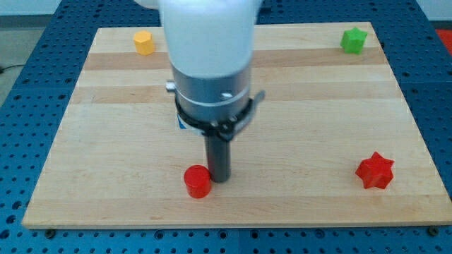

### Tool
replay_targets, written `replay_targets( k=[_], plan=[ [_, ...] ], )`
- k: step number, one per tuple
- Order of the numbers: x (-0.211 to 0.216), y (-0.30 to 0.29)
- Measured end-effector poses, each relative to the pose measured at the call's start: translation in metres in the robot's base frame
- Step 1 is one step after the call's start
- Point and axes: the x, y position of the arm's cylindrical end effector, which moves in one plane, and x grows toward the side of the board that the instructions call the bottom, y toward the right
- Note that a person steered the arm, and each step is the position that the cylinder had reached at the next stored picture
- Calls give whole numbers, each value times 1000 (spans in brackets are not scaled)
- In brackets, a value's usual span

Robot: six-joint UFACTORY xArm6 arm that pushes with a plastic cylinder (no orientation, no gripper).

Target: Push the red circle into the blue triangle

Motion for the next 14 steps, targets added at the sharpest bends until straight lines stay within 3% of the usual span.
replay_targets(
  k=[2,3,5,6,7,8,9,10,12,13,14],
  plan=[
    [34,1],
    [39,-70],
    [-23,-79],
    [-9,-78],
    [51,-114],
    [73,-154],
    [51,-212],
    [29,-151],
    [47,-196],
    [69,-144],
    [43,-100]
  ],
)
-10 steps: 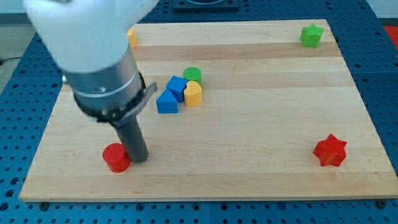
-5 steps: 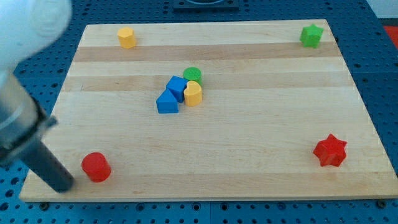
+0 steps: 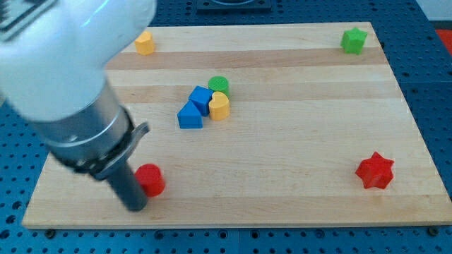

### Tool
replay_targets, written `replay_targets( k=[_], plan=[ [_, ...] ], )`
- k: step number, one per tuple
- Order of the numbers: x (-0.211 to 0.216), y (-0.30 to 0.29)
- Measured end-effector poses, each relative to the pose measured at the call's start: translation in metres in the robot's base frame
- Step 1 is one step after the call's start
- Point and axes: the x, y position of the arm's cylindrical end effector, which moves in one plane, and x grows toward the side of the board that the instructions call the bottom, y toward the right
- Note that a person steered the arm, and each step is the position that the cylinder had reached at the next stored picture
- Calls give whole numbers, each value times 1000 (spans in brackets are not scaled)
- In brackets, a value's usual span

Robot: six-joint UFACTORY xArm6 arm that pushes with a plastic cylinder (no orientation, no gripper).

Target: Push the red circle into the blue triangle

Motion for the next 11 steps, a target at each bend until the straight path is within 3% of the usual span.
replay_targets(
  k=[1,2,3,5,6,7,9,10,11],
  plan=[
    [-25,0],
    [-24,1],
    [-27,41],
    [-91,48],
    [-90,60],
    [-69,160],
    [-115,369],
    [-68,422],
    [-9,399]
  ],
)
